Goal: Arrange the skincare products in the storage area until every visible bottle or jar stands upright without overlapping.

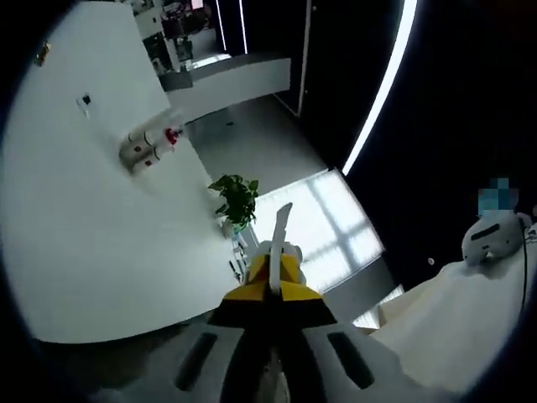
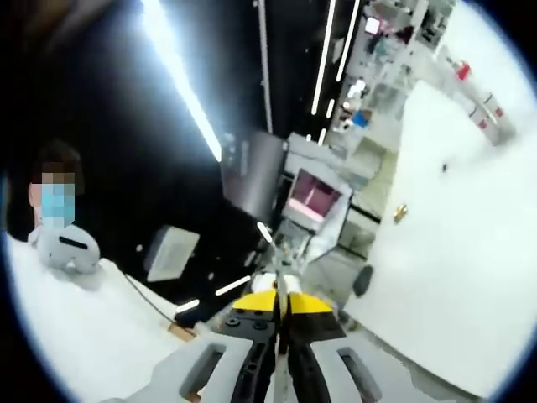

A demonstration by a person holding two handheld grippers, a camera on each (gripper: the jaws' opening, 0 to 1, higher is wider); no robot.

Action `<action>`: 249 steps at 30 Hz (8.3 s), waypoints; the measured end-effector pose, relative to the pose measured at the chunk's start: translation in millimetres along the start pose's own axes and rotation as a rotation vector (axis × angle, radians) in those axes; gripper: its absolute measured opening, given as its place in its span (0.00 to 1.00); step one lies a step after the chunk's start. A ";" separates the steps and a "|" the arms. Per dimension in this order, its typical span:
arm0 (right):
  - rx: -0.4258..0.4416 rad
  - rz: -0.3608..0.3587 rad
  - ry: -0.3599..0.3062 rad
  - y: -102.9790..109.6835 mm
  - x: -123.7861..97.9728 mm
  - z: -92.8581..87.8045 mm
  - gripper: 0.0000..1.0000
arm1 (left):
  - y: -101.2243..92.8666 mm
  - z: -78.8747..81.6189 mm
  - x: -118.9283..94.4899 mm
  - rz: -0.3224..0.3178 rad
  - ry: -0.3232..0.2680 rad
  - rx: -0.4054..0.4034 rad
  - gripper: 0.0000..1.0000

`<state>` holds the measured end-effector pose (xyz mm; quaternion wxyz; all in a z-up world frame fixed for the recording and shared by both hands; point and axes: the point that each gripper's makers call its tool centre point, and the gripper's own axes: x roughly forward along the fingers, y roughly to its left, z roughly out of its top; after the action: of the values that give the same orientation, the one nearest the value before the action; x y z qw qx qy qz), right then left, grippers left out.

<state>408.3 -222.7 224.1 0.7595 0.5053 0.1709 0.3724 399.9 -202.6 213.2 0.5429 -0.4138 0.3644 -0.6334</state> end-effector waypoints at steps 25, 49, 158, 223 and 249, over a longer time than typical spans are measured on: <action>0.023 -0.054 -0.037 -11.0 11.3 3.0 0.18 | 7.4 15.0 -6.0 0.023 -0.077 -0.043 0.00; 0.061 -0.039 -0.024 -12.1 1.7 -2.6 0.02 | 13.2 32.3 -12.8 0.042 -0.174 -0.080 0.00; -0.856 -0.974 0.464 -141.7 -78.6 -48.8 0.88 | 317.5 221.4 102.0 0.787 0.132 0.221 0.01; -0.847 -0.999 0.556 -149.8 -86.8 -59.1 0.75 | 324.0 212.2 93.9 0.832 0.861 0.934 0.43; -0.849 -1.006 0.580 -151.5 -88.9 -61.4 0.72 | 341.1 235.4 114.9 0.841 0.712 0.842 0.58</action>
<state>369.7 -281.2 51.7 0.8940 -0.0928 0.4183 0.1310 740.4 -368.7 9.5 0.7040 0.2415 0.3728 -0.5542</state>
